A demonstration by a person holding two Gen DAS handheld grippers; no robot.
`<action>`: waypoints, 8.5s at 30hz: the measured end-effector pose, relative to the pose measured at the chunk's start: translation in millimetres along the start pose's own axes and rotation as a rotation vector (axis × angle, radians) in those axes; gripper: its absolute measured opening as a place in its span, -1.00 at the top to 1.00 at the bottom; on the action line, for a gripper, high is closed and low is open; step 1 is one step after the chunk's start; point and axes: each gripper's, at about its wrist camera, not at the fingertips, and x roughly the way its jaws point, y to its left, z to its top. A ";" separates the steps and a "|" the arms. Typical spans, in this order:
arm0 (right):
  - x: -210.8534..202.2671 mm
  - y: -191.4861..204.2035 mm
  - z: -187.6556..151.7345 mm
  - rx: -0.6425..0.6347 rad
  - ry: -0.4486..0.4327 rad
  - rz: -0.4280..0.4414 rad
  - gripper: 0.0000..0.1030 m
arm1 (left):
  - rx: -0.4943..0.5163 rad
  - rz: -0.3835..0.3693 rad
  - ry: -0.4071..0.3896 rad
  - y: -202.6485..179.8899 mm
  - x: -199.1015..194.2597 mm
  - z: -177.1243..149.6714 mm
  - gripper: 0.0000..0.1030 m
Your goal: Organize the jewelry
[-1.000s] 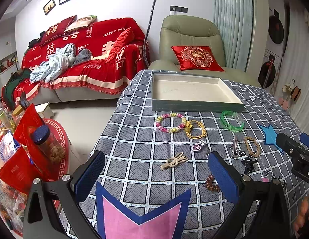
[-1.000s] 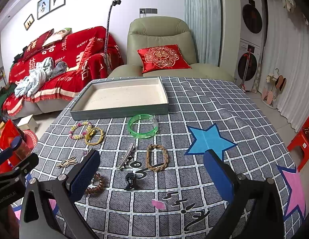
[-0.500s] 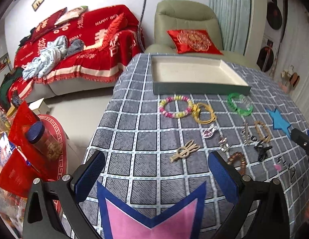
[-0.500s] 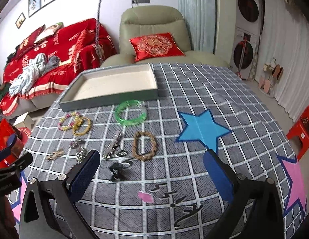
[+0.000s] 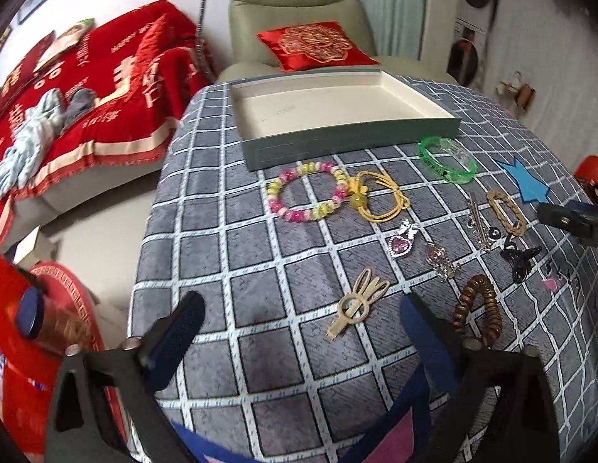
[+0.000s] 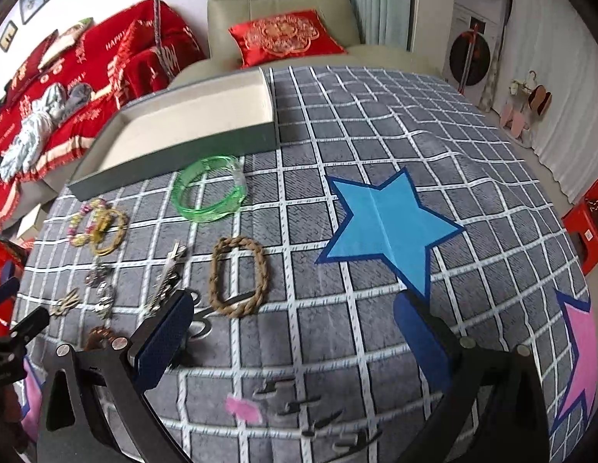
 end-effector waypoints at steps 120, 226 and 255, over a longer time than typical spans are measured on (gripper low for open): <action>75.6 45.5 176.7 0.075 0.041 0.360 -0.79 | -0.027 0.147 -0.076 4.3 109.4 192.9 -1.00; -26.2 47.0 -23.0 -0.026 0.042 0.200 0.63 | -0.013 0.055 0.076 46.3 67.2 65.2 -0.72; -46.3 42.6 13.5 -0.022 -0.028 0.236 0.64 | -0.133 -0.185 -0.059 42.5 -0.4 91.8 0.51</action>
